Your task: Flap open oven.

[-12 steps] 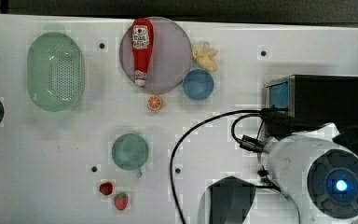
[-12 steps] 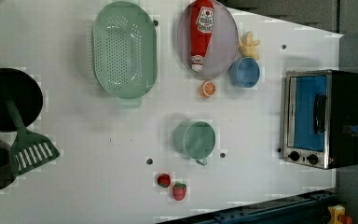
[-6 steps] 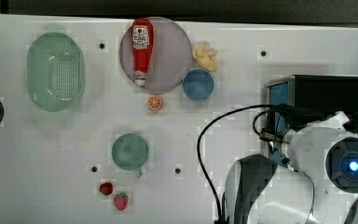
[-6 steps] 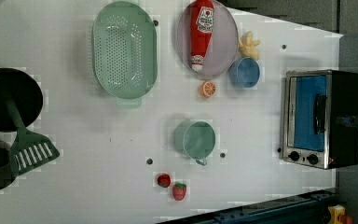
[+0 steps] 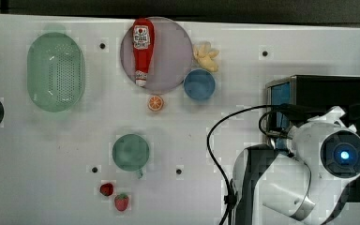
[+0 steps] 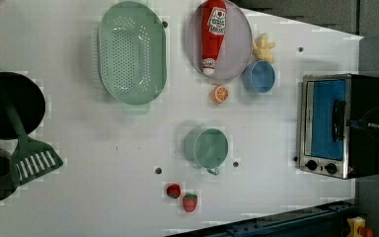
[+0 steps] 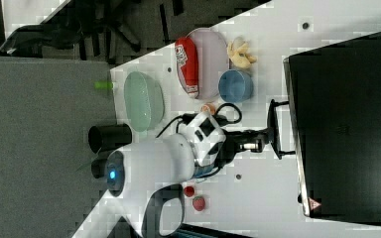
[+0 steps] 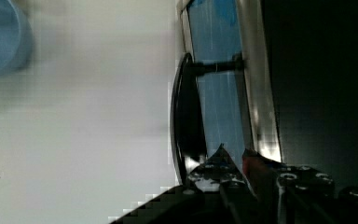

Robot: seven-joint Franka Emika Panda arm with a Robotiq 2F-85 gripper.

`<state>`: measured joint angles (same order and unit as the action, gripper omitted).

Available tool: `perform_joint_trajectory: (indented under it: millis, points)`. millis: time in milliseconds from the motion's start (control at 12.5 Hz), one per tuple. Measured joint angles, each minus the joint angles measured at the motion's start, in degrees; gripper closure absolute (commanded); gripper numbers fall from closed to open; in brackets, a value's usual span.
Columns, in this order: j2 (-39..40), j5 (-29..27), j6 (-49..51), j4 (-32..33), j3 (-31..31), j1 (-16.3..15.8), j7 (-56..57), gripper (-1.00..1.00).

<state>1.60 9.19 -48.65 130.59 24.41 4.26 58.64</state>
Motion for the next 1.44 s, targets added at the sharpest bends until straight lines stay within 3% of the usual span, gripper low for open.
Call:
perform_joint_trajectory:
  millis: [320,960,1440]
  points:
    - [5.5,0.2,-3.7,0.1,0.2,-0.2,0.7,0.65]
    - [6.4,1.7,-4.4,-0.1,-0.4,0.1,0.8,0.65]
    - [6.9,20.4,-2.8,0.3,-2.2,-3.2,-10.7,0.65]
